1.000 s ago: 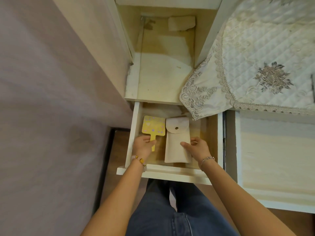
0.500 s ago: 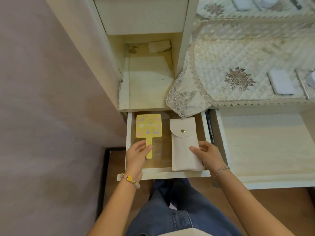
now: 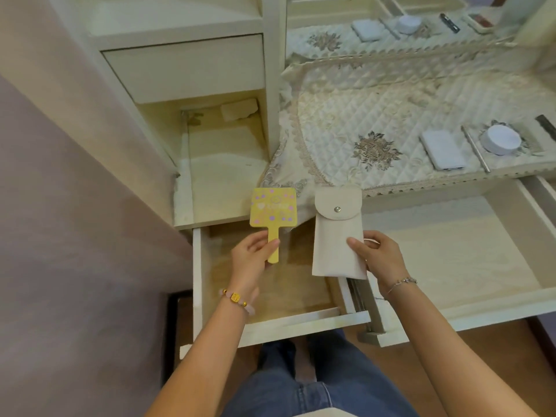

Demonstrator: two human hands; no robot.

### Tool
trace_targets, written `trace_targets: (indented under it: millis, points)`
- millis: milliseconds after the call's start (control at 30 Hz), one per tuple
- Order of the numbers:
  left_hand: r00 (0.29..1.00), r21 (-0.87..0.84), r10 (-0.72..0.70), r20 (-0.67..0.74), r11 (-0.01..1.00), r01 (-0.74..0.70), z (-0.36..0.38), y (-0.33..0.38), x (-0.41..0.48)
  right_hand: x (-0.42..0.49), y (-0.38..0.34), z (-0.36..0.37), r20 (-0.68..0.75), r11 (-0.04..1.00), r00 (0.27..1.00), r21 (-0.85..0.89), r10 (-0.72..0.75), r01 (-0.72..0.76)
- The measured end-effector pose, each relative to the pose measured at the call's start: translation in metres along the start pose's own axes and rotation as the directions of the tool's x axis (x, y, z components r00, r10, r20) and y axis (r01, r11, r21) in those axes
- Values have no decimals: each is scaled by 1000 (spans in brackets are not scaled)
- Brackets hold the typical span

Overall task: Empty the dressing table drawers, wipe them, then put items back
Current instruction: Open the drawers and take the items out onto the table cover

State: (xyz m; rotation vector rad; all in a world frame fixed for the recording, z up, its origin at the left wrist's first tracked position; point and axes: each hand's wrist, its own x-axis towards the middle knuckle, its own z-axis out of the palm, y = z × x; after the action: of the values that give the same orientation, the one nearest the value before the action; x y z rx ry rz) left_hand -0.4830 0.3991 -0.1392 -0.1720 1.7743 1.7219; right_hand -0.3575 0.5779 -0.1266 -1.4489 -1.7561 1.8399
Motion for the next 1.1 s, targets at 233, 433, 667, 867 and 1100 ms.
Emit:
trace_targets:
  millis: [233,433,667,867,1100]
  points:
    - [999,-18,17,-35,1000,-17,63,22,35,61,-29,-36,-34,999,999,17,-32,32]
    - [997,28,4,-75,1000,-2,119,36,79,128,-60,-59,-32,998,997,-2,-66,66]
    - [993,86,21,-117,996,-10,169,49,127,198,-82,-66,-3,995,997,-66,-74,74]
    - [986,153,34,-161,988,-9,180,46,142,225,-76,-66,44,984,994,-144,-98,103]
    - [959,425,176,-222,903,-67,186,40,141,228,-72,-71,39,927,980,-317,-197,199]
